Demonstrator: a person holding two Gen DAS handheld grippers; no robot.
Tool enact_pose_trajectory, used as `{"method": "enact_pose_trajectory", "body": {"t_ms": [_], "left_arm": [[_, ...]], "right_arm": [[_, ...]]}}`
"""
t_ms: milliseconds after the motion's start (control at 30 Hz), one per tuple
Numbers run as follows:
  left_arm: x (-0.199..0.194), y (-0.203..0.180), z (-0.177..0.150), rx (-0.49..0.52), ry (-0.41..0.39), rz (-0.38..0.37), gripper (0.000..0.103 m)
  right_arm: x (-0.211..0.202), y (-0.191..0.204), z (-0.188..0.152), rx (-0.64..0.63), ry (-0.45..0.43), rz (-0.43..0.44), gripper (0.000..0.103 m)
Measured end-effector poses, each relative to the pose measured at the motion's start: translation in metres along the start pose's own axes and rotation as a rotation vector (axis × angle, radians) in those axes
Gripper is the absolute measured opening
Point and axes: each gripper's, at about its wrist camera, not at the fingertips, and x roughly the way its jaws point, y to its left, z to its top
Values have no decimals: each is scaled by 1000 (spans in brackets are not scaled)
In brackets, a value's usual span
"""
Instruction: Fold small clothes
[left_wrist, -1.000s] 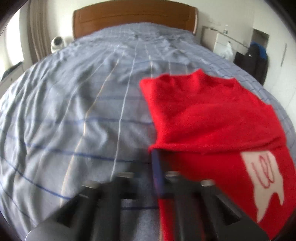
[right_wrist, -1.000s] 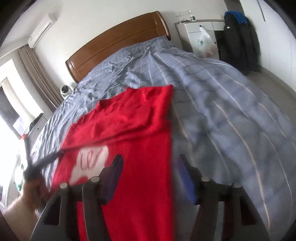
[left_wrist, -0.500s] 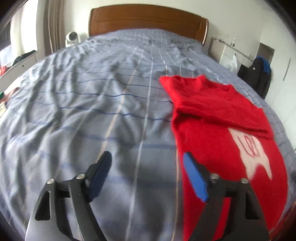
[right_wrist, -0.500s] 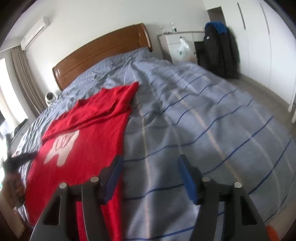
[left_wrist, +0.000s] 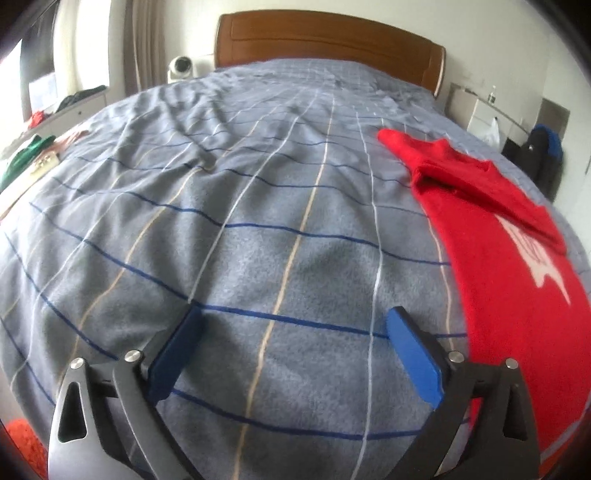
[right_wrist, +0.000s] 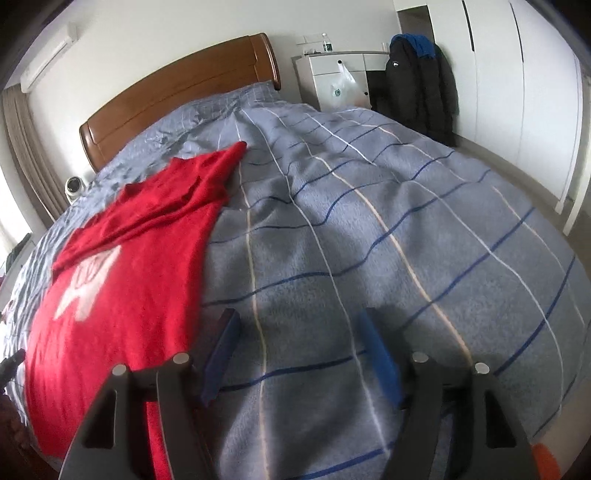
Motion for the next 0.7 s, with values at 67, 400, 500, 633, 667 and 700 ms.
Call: {"method": "enact_pose_trajectory", "body": {"t_ms": [67, 400, 500, 633, 667, 700], "left_arm": [[1, 2, 1, -2, 2, -4, 102], [1, -2, -4, 25, -7, 18, 102], [2, -4, -5, 35, -14, 28, 103], [1, -4, -7, 42, -20, 34, 103], [1, -4, -7, 41, -20, 33, 103], [1, -4, -7, 41, -19, 32, 103]], "right_arm": [[1, 0, -2, -3, -3, -2, 70], [4, -1, -3, -8, -9, 2, 74], [4, -1, -3, -8, -9, 8, 74], [4, 0, -3, -14, -9, 8, 75], [4, 0, -3, -12, -9, 8, 75], [4, 0, -3, -12, -9, 8, 75]]}}
